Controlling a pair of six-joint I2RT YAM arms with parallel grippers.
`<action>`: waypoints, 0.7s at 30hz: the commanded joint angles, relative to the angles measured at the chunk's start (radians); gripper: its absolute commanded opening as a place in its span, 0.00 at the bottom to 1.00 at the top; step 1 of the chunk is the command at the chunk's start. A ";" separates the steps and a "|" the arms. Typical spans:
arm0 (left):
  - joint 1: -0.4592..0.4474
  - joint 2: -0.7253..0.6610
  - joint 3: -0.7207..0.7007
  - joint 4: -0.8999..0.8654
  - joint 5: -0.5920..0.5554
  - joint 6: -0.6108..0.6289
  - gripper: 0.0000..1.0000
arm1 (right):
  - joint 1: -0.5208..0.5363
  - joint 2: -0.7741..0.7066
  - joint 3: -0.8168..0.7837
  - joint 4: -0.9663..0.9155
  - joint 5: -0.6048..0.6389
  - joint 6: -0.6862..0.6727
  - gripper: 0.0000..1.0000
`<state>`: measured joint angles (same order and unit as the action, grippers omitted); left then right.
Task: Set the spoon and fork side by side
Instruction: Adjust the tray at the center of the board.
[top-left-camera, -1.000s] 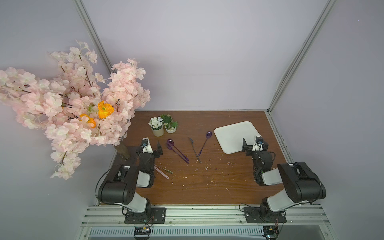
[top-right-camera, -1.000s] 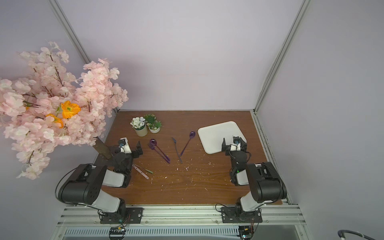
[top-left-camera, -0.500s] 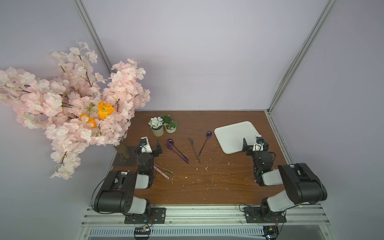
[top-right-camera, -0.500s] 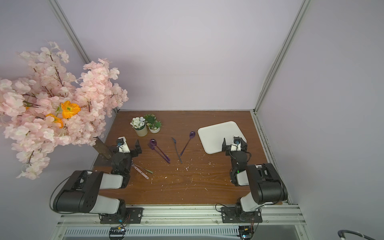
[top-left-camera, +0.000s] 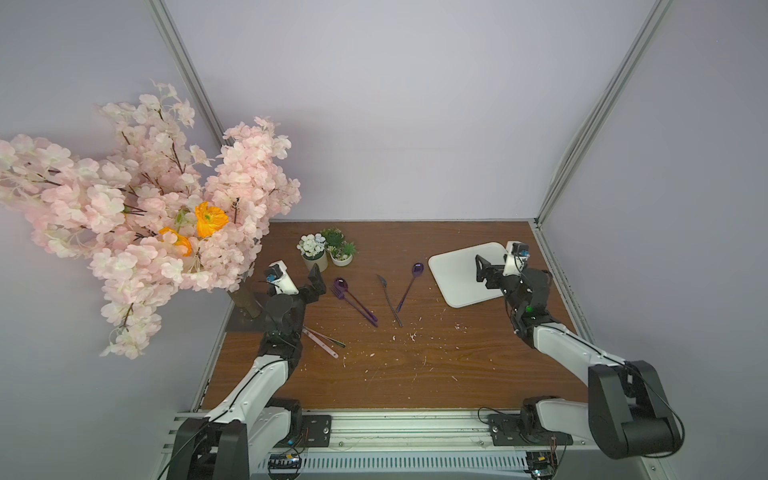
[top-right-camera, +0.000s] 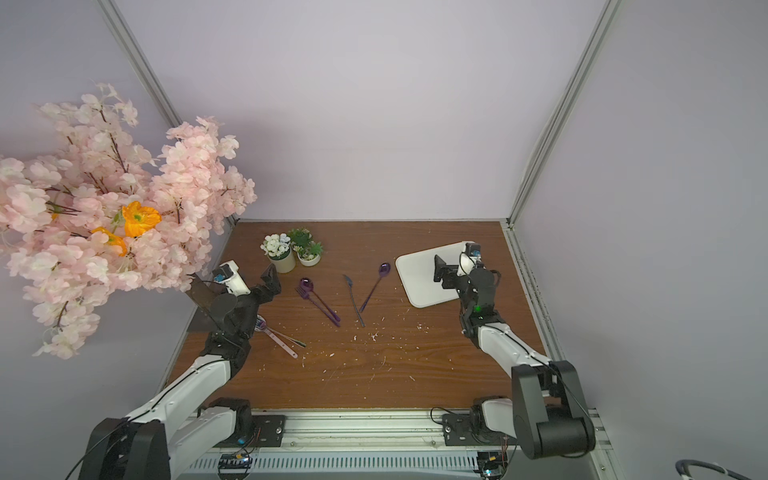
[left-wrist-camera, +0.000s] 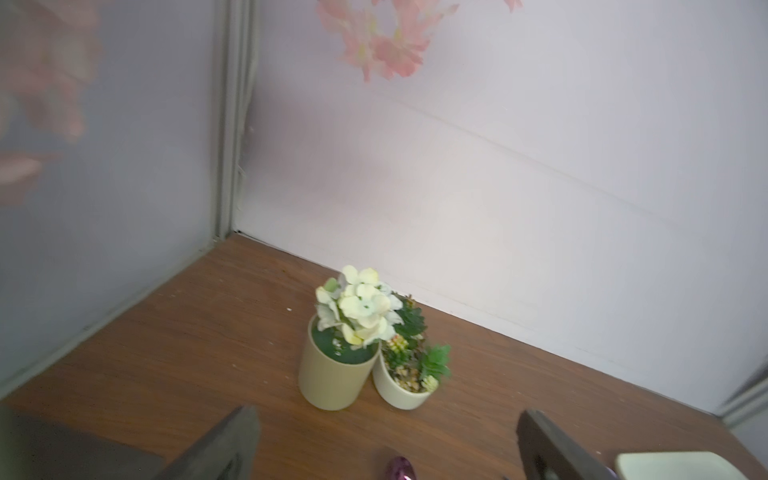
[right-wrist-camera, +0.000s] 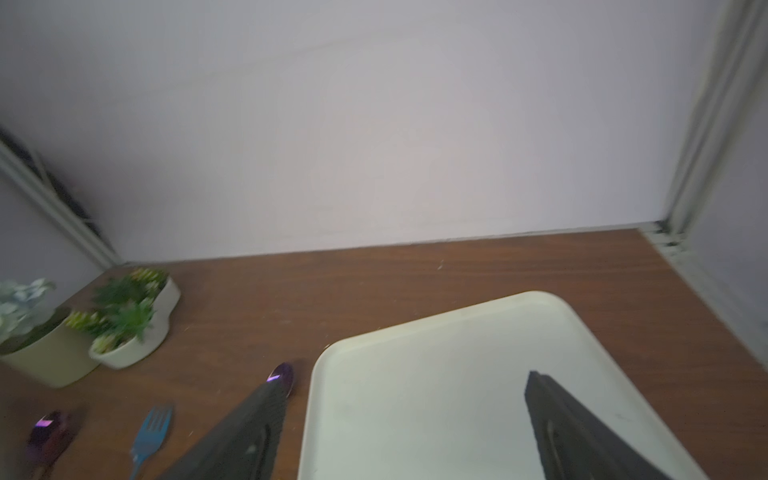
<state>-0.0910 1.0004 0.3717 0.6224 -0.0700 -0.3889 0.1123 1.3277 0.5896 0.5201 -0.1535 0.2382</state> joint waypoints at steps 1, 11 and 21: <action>-0.042 0.010 0.065 -0.285 0.205 -0.143 0.99 | 0.049 0.111 0.083 -0.300 -0.271 0.023 0.91; -0.058 -0.026 0.112 -0.492 0.291 -0.177 0.99 | 0.172 0.274 0.170 -0.459 -0.292 0.020 0.85; -0.058 -0.072 0.110 -0.535 0.299 -0.172 0.99 | 0.226 0.223 0.070 -0.586 -0.250 0.035 0.85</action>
<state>-0.1440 0.9493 0.4610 0.1196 0.2111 -0.5610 0.3260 1.5841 0.6998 0.0315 -0.4179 0.2501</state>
